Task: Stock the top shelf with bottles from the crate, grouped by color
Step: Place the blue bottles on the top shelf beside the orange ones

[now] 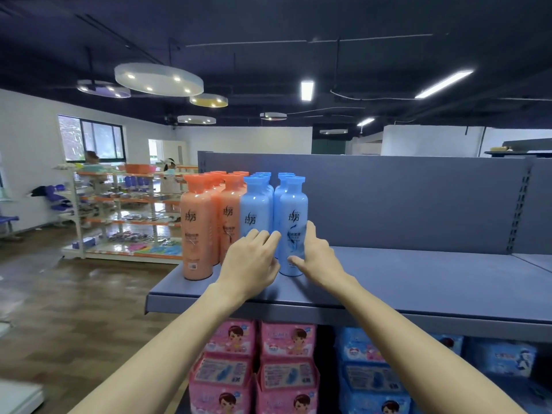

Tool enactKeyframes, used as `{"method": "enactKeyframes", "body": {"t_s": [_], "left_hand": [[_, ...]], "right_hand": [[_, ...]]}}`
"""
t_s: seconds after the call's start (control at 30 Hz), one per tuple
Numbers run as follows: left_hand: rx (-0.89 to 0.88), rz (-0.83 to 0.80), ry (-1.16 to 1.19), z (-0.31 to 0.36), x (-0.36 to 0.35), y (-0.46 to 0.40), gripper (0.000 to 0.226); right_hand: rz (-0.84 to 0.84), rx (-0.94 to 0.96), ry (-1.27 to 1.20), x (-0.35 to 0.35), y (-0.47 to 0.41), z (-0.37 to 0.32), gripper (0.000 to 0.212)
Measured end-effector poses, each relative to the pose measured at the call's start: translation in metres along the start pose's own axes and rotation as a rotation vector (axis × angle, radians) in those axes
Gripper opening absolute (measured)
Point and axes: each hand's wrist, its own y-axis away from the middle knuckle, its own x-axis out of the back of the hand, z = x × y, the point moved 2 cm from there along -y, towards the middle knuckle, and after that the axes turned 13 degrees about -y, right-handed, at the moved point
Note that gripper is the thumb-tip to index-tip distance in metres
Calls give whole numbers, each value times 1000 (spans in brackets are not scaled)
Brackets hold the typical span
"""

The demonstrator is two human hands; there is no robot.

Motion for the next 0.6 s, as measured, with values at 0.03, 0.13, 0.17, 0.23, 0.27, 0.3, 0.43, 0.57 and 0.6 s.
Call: {"method": "enactKeyframes", "body": {"t_s": [0.03, 0.13, 0.17, 0.23, 0.27, 0.3, 0.43, 0.57, 0.6], "left_hand": [[-2, 2, -1, -1, 0, 0, 24], [-15, 16, 9, -3, -2, -1, 27], [-17, 23, 16, -3, -2, -1, 28], [-21, 34, 17, -3, -4, -1, 28], [-24, 39, 11, -2, -5, -1, 27], [-27, 43, 5, -2, -6, -1, 27], [-31, 56, 1, -1, -9, 0, 24], [-21, 69, 13, -1, -11, 0, 23], [-15, 69, 18, 0, -11, 0, 23]], "right_hand": [[-1, 2, -3, -2, -2, -1, 74], [-2, 22, 3, -7, -8, -4, 66], [-4, 27, 9, -9, -9, -4, 65], [-2, 18, 3, -12, -12, -5, 65], [3, 14, -3, -13, -14, -6, 65], [6, 13, -4, -14, -15, -6, 64], [5, 0, 7, -18, -17, -7, 61], [7, 2, 38, -20, -19, -8, 63], [7, -2, 42, -19, -19, -9, 61]]}}
